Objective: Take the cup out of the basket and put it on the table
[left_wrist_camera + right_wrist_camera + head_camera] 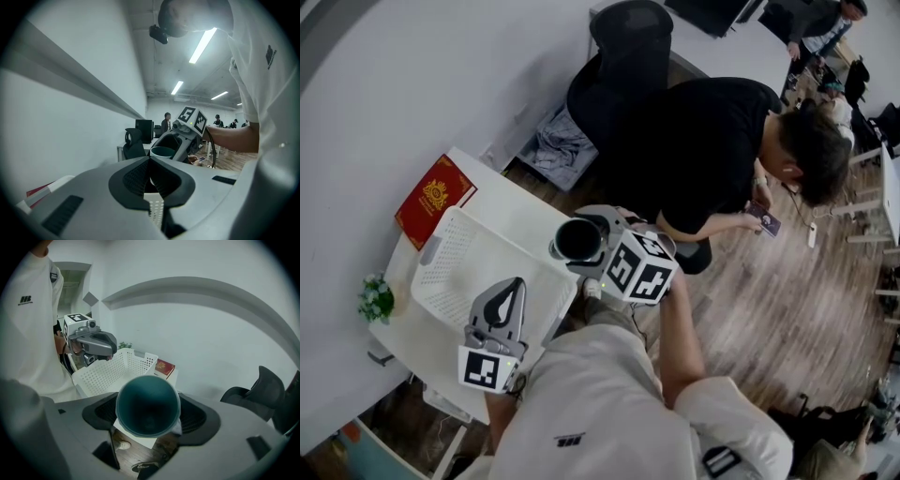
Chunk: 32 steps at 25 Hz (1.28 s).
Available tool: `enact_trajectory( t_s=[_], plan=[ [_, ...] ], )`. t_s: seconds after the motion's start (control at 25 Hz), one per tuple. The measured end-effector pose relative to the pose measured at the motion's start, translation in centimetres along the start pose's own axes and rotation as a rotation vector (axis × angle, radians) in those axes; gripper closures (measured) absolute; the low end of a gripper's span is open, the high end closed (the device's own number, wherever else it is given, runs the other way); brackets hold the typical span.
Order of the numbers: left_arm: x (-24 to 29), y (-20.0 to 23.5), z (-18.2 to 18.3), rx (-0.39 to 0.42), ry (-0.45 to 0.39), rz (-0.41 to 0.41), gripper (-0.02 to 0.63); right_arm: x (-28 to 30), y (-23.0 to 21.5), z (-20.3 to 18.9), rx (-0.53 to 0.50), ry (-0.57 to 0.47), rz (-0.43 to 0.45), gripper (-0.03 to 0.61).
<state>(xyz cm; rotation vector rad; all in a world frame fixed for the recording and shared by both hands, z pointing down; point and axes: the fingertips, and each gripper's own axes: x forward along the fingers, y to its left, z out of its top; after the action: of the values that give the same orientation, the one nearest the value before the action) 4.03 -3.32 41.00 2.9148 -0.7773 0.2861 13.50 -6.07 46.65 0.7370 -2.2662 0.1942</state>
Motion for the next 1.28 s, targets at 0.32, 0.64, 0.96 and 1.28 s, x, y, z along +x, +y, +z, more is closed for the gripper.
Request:
enact_trajectory(
  t_s=[0.32,0.64,0.96,1.28],
  plan=[
    [1.7,-0.2,0.1,0.008,0.017,-0.021,0.604,1.4,-0.2,-3.1,0.009,-0.007,0.018,0.189],
    [3.0,-0.7,0.1,0.018,0.039,-0.039,0.604,2.7,-0.1,-5.2,0.027,-0.021,0.040,0.189],
    [3.4,-0.4,-0.2,0.013,0.061,-0.038,0.604,4.1,-0.2,-6.5,0.042,-0.046,0.055,0.189],
    [3.3,-0.4,-0.4,0.014,0.077,-0.024,0.604,6.2,0.0,-8.8,0.082,-0.067,0.058,0.189]
  ],
)
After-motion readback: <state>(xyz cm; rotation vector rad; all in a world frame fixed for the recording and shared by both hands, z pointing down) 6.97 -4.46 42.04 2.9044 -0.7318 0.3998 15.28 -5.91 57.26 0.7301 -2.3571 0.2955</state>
